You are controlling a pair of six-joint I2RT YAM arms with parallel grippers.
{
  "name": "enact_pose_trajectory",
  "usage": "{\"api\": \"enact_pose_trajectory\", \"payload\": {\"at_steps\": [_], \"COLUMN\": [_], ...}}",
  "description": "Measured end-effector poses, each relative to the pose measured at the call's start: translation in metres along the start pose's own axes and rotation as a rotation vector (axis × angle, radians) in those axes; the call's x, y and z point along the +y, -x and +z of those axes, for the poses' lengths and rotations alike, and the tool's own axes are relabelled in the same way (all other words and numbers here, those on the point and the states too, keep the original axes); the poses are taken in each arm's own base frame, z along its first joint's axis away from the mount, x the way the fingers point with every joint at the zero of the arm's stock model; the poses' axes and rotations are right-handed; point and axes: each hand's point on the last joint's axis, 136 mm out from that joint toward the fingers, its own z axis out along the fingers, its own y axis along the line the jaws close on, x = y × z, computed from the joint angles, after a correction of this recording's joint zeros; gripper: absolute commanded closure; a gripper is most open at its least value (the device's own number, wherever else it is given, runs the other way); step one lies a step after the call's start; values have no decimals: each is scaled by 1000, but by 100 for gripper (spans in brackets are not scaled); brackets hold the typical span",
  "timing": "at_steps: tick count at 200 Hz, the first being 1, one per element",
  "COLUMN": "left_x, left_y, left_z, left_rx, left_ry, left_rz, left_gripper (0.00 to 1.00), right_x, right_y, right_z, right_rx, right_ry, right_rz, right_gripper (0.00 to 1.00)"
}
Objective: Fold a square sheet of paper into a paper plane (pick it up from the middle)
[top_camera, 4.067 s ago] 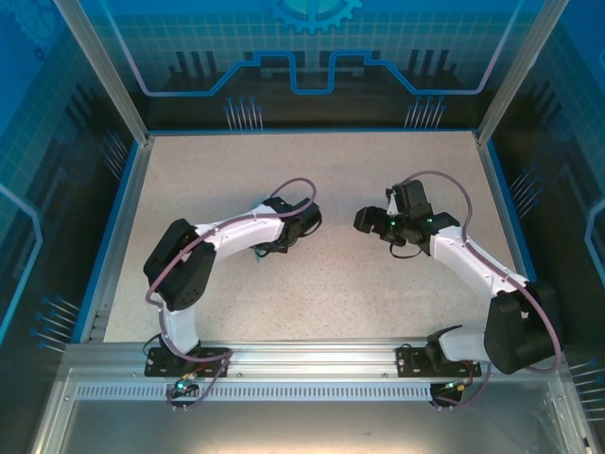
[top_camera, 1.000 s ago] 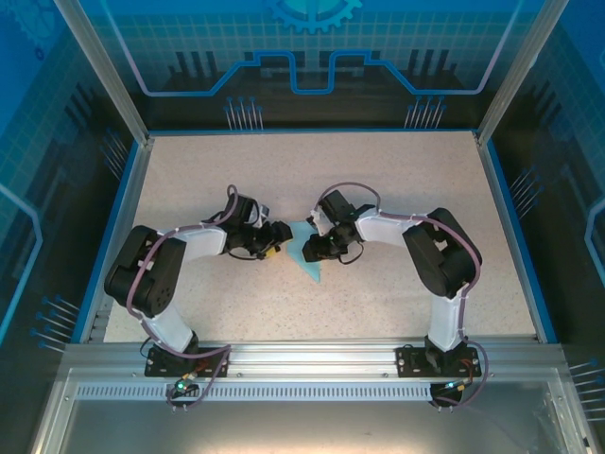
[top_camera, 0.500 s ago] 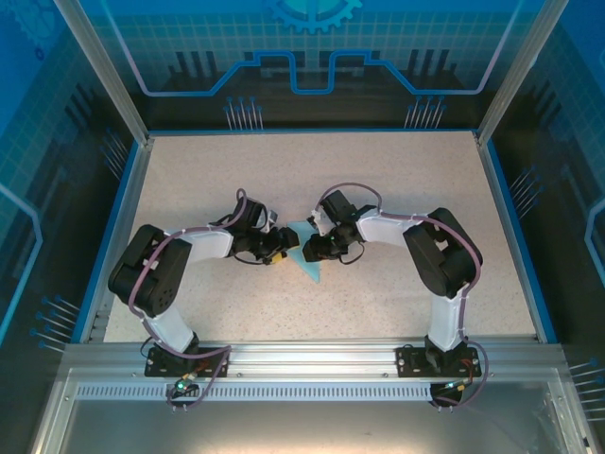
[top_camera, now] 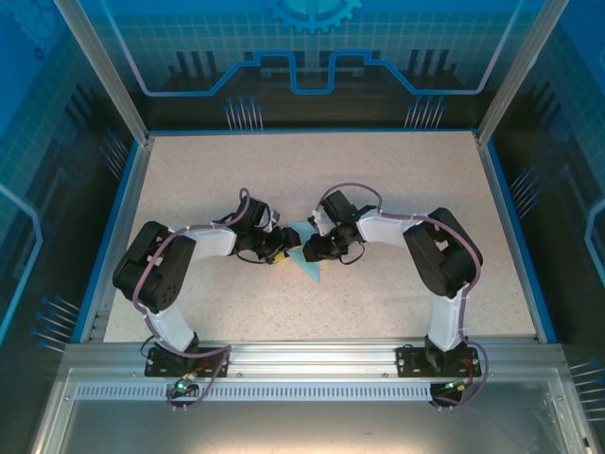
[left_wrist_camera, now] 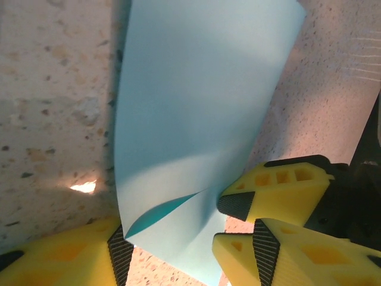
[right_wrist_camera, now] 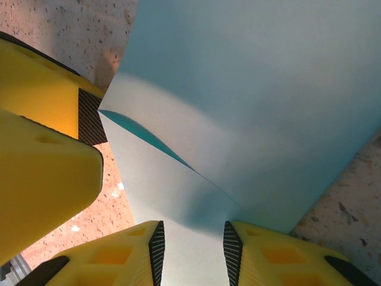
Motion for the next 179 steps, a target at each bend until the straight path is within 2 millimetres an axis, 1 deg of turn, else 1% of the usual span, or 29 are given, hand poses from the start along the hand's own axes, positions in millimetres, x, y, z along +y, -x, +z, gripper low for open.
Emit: {"api": "enact_pose_trajectory", "payload": {"at_steps": [23, 61, 78, 100, 118, 127, 149, 179], "left_x": [-3, -3, -3, -3, -2, 0, 3, 3], "left_y": [2, 2, 2, 2, 2, 2, -1, -9], "left_z": [0, 0, 0, 0, 0, 1, 3, 1], "left_rx": [-4, -4, -4, -4, -8, -10, -15, -29], "left_ry": [-5, -5, -4, -3, 7, 17, 47, 96], "left_rz": [4, 9, 5, 11, 6, 9, 7, 22], "left_gripper": [44, 58, 68, 82, 90, 93, 95, 96], "right_x": [0, 0, 0, 0, 1, 1, 5, 14], "right_y": [0, 0, 0, 0, 0, 1, 5, 15], "right_z": [0, 0, 0, 0, -1, -3, -13, -42], "right_rx": [-1, -1, -1, -2, -10, -20, -70, -209], "right_ry": [1, 1, 0, 0, 1, 1, -3, -18], "right_rz": [0, 0, 0, -1, -6, -11, -35, -91], "right_gripper": [65, 65, 65, 65, 62, 60, 54, 42]}}
